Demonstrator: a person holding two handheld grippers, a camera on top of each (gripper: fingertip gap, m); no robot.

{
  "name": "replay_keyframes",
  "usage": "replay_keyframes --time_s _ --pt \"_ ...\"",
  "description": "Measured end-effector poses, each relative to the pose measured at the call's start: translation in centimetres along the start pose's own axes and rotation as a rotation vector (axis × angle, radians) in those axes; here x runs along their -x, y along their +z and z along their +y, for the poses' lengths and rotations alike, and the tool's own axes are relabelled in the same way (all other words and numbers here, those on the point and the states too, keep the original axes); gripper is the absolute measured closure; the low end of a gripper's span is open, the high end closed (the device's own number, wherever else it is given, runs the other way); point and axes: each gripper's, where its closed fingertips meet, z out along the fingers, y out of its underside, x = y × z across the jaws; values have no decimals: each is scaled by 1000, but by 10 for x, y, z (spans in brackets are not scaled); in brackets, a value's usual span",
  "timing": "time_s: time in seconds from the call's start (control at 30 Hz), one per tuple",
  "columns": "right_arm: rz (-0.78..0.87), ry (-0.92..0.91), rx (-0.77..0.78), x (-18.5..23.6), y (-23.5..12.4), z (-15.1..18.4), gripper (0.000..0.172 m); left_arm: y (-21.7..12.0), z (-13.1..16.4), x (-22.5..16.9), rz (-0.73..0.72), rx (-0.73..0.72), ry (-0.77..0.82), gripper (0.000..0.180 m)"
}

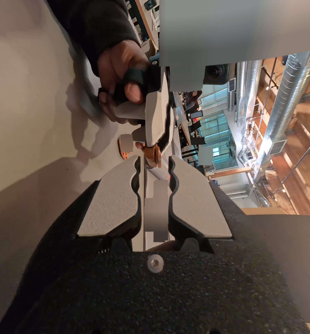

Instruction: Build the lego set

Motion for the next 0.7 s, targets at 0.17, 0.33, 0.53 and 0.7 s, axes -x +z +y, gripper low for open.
replay_keyframes --time_s 0.17,0.33,0.53,0.7 --pt "-10 -30 10 5 4 1 150 1 1 -1 5 3 -3 164" --pt "4 -46 18 5 5 1 156 2 3 -1 0 14 2 164" --pt "4 -56 22 5 6 1 156 2 3 -1 10 11 -24 164" --pt "-13 -59 21 6 5 1 157 3 3 -2 19 8 -47 164"
